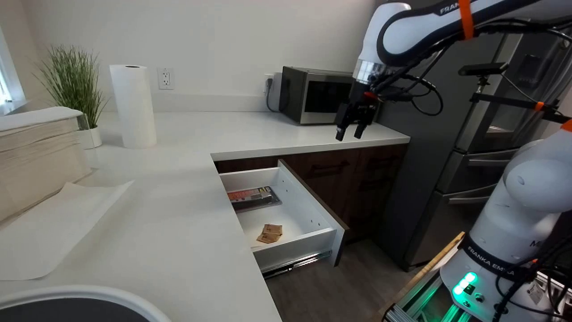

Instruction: Close the drawer

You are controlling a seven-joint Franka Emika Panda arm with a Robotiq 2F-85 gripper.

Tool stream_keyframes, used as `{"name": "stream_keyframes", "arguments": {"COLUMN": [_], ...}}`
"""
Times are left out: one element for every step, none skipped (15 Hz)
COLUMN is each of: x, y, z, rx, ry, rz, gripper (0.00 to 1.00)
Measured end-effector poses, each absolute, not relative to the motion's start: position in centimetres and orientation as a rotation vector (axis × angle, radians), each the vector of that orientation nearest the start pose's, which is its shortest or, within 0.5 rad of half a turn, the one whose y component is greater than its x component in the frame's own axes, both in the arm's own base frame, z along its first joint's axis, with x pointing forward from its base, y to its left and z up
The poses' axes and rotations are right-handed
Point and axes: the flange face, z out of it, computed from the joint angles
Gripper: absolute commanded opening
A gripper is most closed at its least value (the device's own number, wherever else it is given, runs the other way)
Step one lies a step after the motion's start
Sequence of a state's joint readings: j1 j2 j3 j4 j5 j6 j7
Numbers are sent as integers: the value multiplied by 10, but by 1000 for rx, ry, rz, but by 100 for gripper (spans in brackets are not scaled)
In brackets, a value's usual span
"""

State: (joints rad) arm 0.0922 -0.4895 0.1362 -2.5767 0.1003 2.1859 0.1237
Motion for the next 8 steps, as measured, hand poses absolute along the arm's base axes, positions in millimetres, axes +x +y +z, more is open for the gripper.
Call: {"name": "stream_keyframes", "arguments": {"x": [392,397,402,405,408,409,410,411], "y": [88,82,78,76,73,72,71,71], "z": [417,399,380,363,346,331,316,303], "rx": [-3122,-3136,-3143,-3144,-3144,-3139,-3128,-3119], "ry": [-43,-26,-9,8,21,39,59,83], "rz": [-158,-176,-191,-208,-226,-244,-263,-271], "gripper": [58,49,42,33,27,18,36,29]}}
